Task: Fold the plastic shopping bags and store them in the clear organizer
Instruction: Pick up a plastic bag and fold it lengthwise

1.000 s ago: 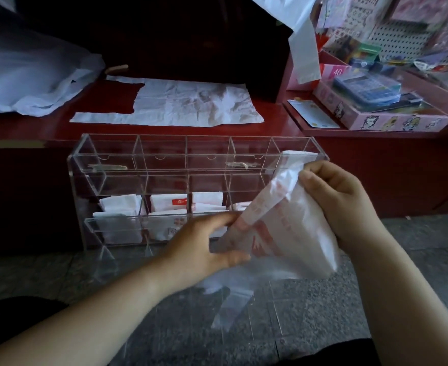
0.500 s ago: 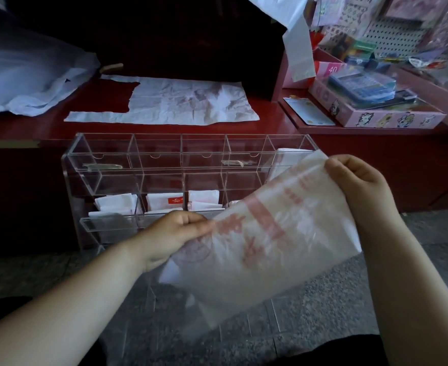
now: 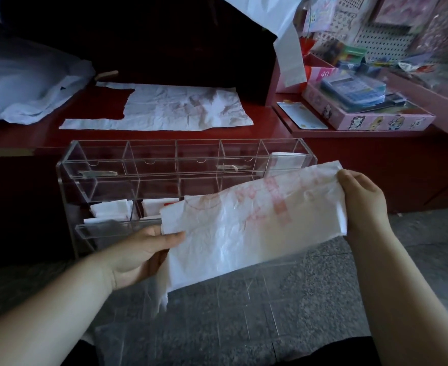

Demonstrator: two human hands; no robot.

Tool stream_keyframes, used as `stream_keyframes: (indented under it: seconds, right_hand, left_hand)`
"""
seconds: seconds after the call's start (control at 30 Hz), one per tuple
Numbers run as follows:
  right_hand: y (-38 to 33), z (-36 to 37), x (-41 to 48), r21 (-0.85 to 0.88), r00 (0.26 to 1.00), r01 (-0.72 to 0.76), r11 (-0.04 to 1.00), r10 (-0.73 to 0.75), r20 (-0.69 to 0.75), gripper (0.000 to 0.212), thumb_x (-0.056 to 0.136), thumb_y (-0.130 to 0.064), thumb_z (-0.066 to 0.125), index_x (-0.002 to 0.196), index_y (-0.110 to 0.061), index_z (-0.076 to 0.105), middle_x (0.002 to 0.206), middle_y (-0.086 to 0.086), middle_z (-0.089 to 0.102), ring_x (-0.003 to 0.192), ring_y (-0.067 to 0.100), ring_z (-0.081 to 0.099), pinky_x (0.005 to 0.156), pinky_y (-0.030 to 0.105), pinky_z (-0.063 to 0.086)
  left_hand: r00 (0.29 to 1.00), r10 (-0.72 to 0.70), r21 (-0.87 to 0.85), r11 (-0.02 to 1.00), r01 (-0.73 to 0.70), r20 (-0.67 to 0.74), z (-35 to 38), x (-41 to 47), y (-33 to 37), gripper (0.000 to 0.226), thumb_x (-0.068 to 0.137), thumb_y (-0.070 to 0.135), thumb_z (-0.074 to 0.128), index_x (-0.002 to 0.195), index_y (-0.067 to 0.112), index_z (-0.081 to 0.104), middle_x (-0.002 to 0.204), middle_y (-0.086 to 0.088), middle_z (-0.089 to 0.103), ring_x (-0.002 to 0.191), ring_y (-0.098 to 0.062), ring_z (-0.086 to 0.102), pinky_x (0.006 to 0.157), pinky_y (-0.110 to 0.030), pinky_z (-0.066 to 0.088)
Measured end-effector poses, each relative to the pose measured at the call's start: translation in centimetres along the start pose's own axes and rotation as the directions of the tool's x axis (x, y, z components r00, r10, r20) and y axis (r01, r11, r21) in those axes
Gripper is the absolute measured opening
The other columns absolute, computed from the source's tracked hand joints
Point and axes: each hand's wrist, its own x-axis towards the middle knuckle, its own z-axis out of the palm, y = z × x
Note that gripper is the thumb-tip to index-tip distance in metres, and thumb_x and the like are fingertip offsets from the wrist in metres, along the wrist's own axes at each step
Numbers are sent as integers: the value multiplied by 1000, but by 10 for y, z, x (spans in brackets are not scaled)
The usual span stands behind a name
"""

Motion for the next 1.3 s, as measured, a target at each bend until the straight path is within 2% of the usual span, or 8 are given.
stream_keyframes:
  seconds: [0.1,0.17,0.5,0.73,1.0,1.1,1.2,1.3]
  right_hand:
    - [4,1,1,-37,1000,-8,999,8,11,24,95,-12,44,73,-17,53,64,0,53,36,-4,49,38,8,39]
    - [7,1,3,-61,999,-25,998,26,18,23,94,-13,45,73,-16,53,67,1,51,40,-2,49,41,11,40]
    - [23,14,-1,-103,898,-302,948,319,305,20,94,-17,47,83,-6,59,75,9,66,52,12,66,46,25,54]
    - [23,10,-5,-226,691,-388,894,444,570,14,87,-2,48,91,-4,61,76,4,73,68,15,70,57,27,57]
    - [26,8,3,-146,724,-386,911,397,564,17,87,-14,48,89,-3,62,78,6,70,68,18,64,58,27,51]
    - [27,8,5,-108,726,-400,910,387,569,15,86,-6,47,87,0,60,74,8,69,60,14,66,53,22,54]
    - [27,5,8,-76,744,-420,904,392,541,15,88,-1,45,86,2,60,68,8,70,55,13,66,47,21,53]
    - [26,1,12,-32,760,-420,907,371,533,11,86,0,48,84,1,59,62,6,70,50,12,65,41,19,48]
  left_hand:
    - [998,22,148,989,-13,-61,0,2,3,40,42,30,91,73,10,75,89,-7,73,70,-7,69,57,-13,51]
    - [983,69,199,979,-34,-171,-2,5,6,2,78,8,66,77,8,68,86,-1,71,62,-2,67,55,-9,49]
    - [946,147,238,968,-78,-289,-26,0,34,16,88,11,53,76,6,62,55,1,69,48,-6,64,44,-12,48]
    - [934,176,226,968,-107,-311,-30,-2,41,32,88,13,51,63,9,68,51,1,67,44,-6,62,43,-10,46]
    - [945,142,90,989,-121,-295,-34,-5,43,23,84,21,60,70,6,70,54,-4,67,45,-12,63,43,-14,49]
    - [956,136,122,987,-107,-261,-33,-10,48,42,37,50,87,55,14,73,50,-4,64,40,-11,58,40,-13,43]
    - [956,137,124,986,-108,-260,-31,-11,47,25,66,36,77,50,18,73,55,-3,68,46,-10,64,43,-14,48]
    - [936,118,173,983,-63,-332,-27,-8,46,46,88,11,52,45,12,69,48,-2,65,40,-8,61,37,-14,46]
